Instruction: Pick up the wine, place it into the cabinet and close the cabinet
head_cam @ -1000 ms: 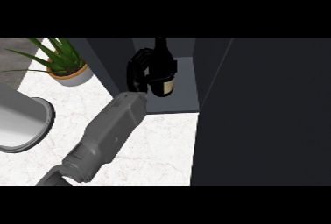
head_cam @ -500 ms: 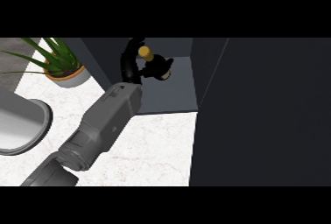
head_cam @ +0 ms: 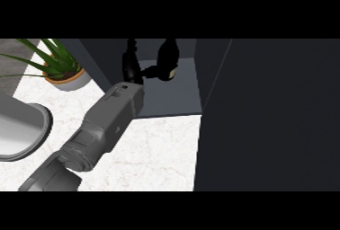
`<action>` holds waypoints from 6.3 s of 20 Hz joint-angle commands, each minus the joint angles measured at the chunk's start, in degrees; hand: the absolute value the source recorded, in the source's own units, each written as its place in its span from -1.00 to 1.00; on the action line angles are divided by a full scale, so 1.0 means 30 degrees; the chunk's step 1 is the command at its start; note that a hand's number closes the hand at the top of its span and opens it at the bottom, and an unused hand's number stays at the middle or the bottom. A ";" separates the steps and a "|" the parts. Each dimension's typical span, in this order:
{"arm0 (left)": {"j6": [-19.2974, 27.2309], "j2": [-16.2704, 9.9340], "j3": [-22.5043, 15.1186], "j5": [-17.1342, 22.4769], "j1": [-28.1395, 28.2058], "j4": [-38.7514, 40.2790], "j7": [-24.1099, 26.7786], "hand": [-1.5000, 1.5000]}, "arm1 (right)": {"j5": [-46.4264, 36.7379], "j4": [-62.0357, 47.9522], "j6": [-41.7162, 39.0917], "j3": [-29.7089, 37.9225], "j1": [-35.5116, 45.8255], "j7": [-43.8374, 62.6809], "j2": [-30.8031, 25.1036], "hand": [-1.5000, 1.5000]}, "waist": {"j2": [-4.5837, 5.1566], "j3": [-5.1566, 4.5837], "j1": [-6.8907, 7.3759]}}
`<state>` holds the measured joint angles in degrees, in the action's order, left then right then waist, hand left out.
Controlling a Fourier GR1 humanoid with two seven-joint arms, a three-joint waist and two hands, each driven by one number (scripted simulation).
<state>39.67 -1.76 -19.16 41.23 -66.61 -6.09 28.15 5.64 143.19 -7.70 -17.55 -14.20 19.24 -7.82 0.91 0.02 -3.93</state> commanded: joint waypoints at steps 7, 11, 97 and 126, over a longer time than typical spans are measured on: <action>-0.0565 -0.0497 0.0432 -0.0352 0.0289 0.0283 0.1261 -1.00 | 0.1676 0.2773 -0.0493 -0.0064 -0.1717 0.0332 -0.0297 -1.00 | 0.0018 -0.0018 0.0087; -0.2389 -0.1048 0.0329 -0.0719 0.0126 -0.0296 0.1956 -1.00 | 0.1591 0.3101 -0.0071 0.0155 -0.1094 0.1075 -0.0123 -1.00 | -0.0010 -0.0028 0.0220; -0.9586 -1.2549 0.2125 0.1461 3.0337 -3.6959 0.1089 -1.00 | -0.1489 -0.5531 0.7735 -1.1189 1.3252 0.7060 0.2528 1.00 | -0.0345 -0.0117 0.2405; -1.3926 -1.4520 0.7668 0.5376 3.0356 -3.5657 -0.0512 -1.00 | 1.5693 -2.7188 0.2630 -0.3651 3.0310 0.3655 0.2608 1.00 | 0.0046 -0.0056 0.2861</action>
<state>-2.68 -45.44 3.39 56.66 25.12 -113.07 28.09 46.16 70.63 5.15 -31.24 73.62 31.73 0.00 1.13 -0.17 5.39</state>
